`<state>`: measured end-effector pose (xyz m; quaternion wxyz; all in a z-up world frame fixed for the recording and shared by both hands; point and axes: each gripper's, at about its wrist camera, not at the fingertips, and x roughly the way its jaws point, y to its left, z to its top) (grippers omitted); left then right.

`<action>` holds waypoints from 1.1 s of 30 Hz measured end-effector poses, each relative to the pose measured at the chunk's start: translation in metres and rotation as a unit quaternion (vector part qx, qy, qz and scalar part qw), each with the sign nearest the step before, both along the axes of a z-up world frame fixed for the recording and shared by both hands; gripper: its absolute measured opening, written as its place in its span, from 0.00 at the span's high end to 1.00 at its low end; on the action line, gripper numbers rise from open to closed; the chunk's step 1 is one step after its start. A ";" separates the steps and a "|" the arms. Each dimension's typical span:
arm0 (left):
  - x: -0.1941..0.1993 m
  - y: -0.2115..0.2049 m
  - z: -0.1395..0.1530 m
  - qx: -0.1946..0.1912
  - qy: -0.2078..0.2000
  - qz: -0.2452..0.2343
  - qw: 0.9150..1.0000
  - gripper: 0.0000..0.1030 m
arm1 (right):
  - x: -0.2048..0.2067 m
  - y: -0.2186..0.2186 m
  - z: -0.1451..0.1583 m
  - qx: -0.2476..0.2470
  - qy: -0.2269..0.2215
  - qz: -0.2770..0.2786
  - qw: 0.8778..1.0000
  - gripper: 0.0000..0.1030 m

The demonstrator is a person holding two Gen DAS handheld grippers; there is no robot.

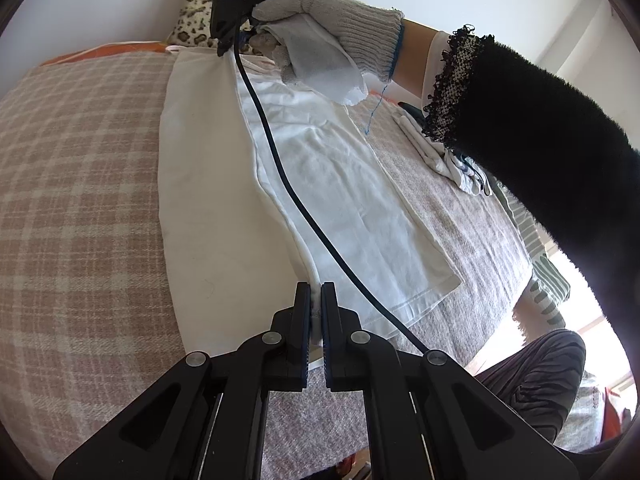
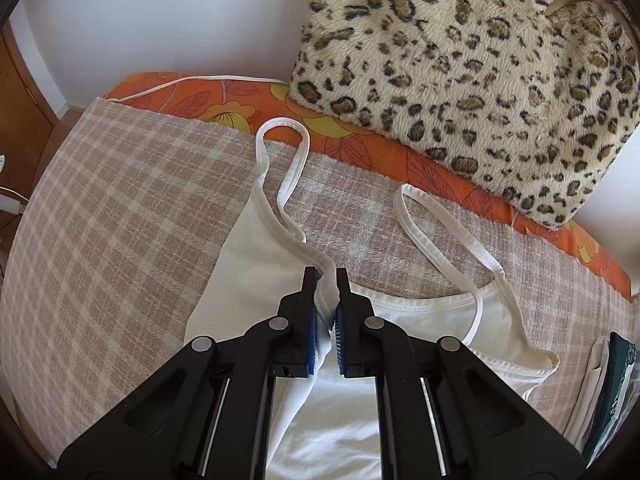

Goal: Fold small clothes
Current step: 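Fold the grasped side edge over toward the tank top's center with both grippers, then open both grippers and move them to the other side edge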

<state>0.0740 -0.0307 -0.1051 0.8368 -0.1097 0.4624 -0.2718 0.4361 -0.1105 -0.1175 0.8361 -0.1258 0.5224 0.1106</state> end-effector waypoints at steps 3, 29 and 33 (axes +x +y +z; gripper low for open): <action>0.003 -0.011 -0.001 0.008 0.000 -0.008 1.000 0.96 | 0.002 -0.006 -0.004 0.006 0.001 -0.001 1.000 0.92; -0.014 -0.030 -0.006 0.051 0.001 -0.046 0.998 0.72 | -0.004 -0.056 0.009 0.013 -0.021 -0.047 0.999 0.57; -0.018 -0.028 0.003 0.061 -0.025 -0.037 0.997 0.72 | -0.019 -0.082 0.034 0.042 -0.035 -0.058 0.997 0.54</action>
